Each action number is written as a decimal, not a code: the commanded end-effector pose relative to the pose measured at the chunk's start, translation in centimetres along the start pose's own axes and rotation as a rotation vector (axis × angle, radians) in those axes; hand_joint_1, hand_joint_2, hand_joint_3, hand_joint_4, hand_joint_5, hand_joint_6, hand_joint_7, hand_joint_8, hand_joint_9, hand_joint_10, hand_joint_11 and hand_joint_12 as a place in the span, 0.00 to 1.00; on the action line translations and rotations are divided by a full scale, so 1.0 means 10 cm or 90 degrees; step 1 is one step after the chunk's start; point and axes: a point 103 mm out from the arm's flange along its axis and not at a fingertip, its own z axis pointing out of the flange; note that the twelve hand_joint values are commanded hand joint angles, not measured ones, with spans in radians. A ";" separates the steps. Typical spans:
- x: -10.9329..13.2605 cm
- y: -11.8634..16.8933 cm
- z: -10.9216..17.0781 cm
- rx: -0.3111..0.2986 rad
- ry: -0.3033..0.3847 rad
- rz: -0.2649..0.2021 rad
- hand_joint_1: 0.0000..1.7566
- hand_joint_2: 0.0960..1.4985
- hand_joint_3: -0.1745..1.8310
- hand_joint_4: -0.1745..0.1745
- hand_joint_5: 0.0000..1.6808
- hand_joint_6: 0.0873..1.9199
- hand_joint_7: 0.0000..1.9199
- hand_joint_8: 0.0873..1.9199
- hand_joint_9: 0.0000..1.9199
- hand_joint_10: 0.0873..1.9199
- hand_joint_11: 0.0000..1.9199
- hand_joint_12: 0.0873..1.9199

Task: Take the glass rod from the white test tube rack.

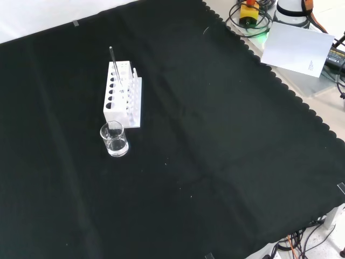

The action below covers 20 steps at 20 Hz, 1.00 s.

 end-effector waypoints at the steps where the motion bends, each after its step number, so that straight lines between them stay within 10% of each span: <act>1: -0.06 0.45 0.28 0.030 0.009 -0.018 0.31 0.77 0.01 0.12 0.06 0.00 0.00 0.36 0.05 0.43 0.00 0.65; 20: 0.02 1.45 0.75 0.052 0.045 -0.063 0.32 0.79 0.00 0.04 0.14 0.00 0.18 0.46 0.31 0.43 0.14 0.73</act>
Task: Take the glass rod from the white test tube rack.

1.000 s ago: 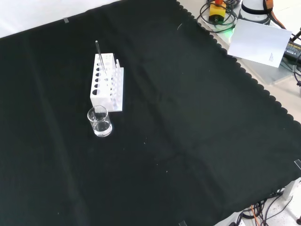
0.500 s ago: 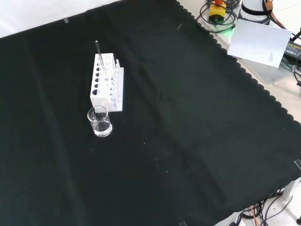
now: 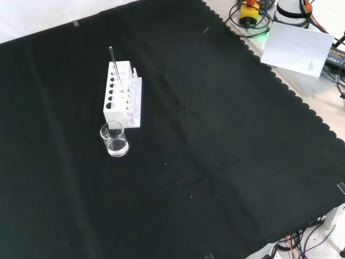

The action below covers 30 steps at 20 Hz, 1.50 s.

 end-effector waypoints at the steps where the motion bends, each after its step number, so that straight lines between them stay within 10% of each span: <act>1: -0.06 0.43 0.13 0.000 0.022 -0.024 0.32 0.79 0.00 0.04 0.14 0.00 0.20 0.46 0.32 0.43 0.16 0.72; 30: -0.47 1.28 0.97 0.076 0.057 -0.031 0.32 0.80 0.00 0.00 0.20 0.00 0.29 0.50 0.42 0.47 0.28 0.69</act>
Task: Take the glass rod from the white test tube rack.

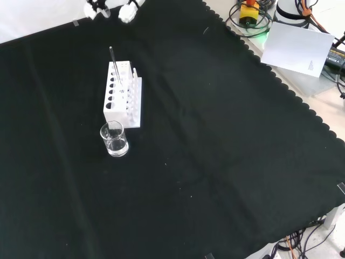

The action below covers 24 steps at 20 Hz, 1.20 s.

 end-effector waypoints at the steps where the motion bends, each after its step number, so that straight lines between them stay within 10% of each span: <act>1: -0.07 0.19 0.18 0.017 0.016 -0.009 0.32 0.80 0.00 0.00 0.20 0.00 0.30 0.50 0.43 0.48 0.29 0.69; 24: -0.10 0.28 0.75 0.059 0.035 -0.027 0.33 0.81 0.00 0.00 0.26 0.00 0.42 0.59 0.55 0.60 0.33 0.69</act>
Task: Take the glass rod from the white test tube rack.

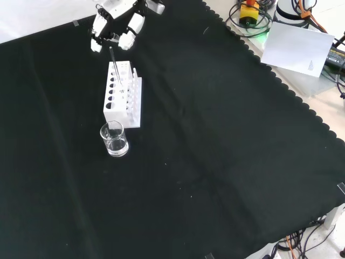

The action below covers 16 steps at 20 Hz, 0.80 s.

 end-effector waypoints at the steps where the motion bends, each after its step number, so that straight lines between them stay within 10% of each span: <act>1: -0.01 0.00 0.08 0.009 0.004 -0.001 0.33 0.81 0.00 0.00 0.26 0.00 0.42 0.59 0.55 0.60 0.33 0.69; 16: -0.02 0.02 0.17 0.017 -0.003 0.000 0.34 0.82 0.00 0.00 0.27 0.03 0.50 0.69 0.59 0.64 0.33 0.69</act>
